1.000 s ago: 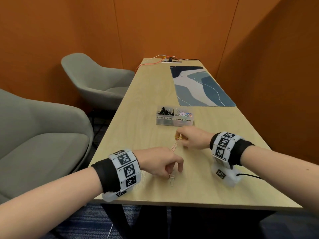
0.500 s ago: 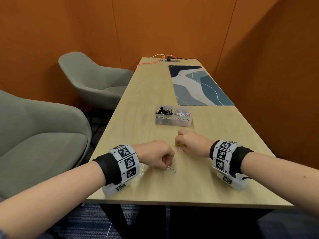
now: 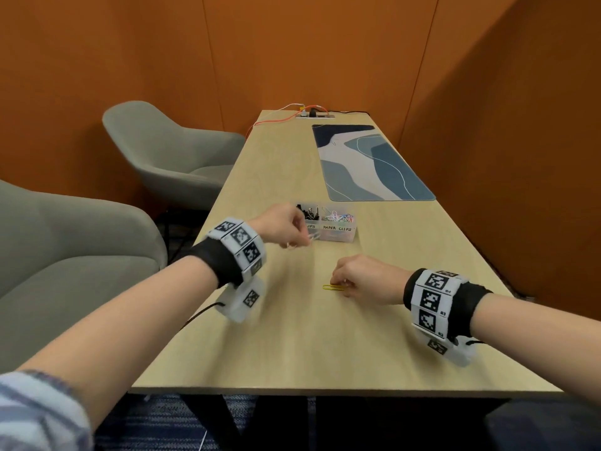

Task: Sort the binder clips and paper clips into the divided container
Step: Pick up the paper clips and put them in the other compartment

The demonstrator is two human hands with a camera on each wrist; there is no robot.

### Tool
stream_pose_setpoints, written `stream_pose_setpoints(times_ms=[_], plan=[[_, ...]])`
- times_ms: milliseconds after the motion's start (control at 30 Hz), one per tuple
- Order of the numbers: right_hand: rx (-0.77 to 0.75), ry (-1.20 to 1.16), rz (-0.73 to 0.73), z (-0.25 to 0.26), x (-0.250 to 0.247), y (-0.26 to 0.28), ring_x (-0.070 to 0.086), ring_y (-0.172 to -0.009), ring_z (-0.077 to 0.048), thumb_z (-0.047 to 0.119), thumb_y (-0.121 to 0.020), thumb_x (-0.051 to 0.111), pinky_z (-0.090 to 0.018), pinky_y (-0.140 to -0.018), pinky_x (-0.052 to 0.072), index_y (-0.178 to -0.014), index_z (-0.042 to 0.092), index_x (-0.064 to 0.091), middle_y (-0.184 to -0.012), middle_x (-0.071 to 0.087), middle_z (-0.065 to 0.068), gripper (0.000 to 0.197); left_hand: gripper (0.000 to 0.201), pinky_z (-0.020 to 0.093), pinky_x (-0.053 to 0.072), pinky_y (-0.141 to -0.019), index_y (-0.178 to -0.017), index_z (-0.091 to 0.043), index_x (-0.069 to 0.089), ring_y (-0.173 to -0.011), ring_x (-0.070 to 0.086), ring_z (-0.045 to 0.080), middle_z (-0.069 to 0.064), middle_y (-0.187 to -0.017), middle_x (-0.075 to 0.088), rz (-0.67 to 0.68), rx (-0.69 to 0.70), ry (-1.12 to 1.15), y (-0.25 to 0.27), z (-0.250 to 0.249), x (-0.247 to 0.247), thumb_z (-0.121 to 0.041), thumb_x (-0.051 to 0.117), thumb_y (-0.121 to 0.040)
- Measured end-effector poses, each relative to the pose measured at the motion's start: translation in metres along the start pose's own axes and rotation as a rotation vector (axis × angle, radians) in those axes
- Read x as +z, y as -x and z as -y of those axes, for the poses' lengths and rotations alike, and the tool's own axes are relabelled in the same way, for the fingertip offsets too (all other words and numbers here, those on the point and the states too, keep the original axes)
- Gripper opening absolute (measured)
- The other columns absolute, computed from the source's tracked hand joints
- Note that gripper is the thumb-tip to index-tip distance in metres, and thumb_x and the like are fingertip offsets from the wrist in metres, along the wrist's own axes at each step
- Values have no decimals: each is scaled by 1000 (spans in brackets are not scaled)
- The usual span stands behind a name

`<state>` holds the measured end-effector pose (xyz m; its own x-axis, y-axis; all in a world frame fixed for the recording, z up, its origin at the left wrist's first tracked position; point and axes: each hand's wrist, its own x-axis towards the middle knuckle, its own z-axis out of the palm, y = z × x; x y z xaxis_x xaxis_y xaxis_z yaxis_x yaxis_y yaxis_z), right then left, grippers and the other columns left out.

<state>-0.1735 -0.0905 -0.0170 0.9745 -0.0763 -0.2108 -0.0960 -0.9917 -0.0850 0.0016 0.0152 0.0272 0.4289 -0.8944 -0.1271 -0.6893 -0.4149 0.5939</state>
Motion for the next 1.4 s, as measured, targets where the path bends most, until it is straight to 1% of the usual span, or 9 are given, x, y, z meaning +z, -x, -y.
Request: stream_pose_setpoints(times_ms=[167,300,500,633,800,900,967,1067,1400], plan=[[-3,96,9,-1,3,6,56,-91,-33,10,-90,46,-38,-77,45,-97,5,64,-100,59,-13,20,21,34,58,-75,-63,-13,59,-54,56,16,5,-62,63,-169,-95,107,-51,-29,7,-11,75,-76],[-21,17,6,-11,3,13,58,-92,-30,14,-90,48,-38,-83,47,-99,7,66,-101,61,-12,21,15,39,59,-83,-75,-10,64,-66,62,22,9,-72,68,-201,-130,58,-75,-40,11,-19,77,-77],[14,-106,20,-17,-3,16,57,-94,-25,9,-82,58,-32,-84,46,-110,11,67,-106,58,-10,30,33,34,55,-78,-92,-8,70,-72,61,22,5,-76,65,-267,-79,-62,-76,-38,9,-40,63,-86],[1,-44,1,-14,-5,11,57,-94,-26,12,-86,56,-32,-82,45,-106,10,68,-103,59,-10,23,26,31,49,-68,-82,-15,66,-69,57,18,2,-77,65,-292,3,-50,-52,-30,4,-40,62,-86],[8,-39,-37,-14,-3,9,57,-91,-25,5,-86,51,-19,-69,31,-98,8,64,-100,61,-8,19,17,20,38,-48,-70,-20,60,-53,51,8,-3,-64,59,-66,104,-98,-13,-25,18,-27,67,-83],[51,-23,-40,-13,-2,10,57,-92,-26,8,-87,49,-28,-75,39,-96,10,62,-100,60,-8,16,8,23,48,-64,-83,-20,68,-71,59,12,-2,-82,65,105,144,-239,3,-22,38,-26,71,-79],[89,-11,-35,-12,-2,12,57,-92,-28,9,-87,49,-34,-78,42,-95,11,61,-99,59,-9,14,28,23,43,-73,-101,-17,68,-86,59,16,0,-97,66,167,177,-346,9,-21,54,-31,73,-77],[128,-27,-29,-11,-2,16,57,-93,-29,10,-87,51,-35,-80,42,-94,9,62,-91,51,-6,13,40,25,44,-78,-113,-12,64,-98,61,22,6,-110,63,179,249,-435,9,-24,71,-29,73,-78],[108,233,18,3,-2,13,59,-103,-36,4,-90,45,-39,-80,45,-105,-1,61,-113,60,-20,22,20,32,42,-68,-92,-9,67,-94,62,33,14,-100,69,92,377,-689,-3,-30,77,-7,52,-79]])
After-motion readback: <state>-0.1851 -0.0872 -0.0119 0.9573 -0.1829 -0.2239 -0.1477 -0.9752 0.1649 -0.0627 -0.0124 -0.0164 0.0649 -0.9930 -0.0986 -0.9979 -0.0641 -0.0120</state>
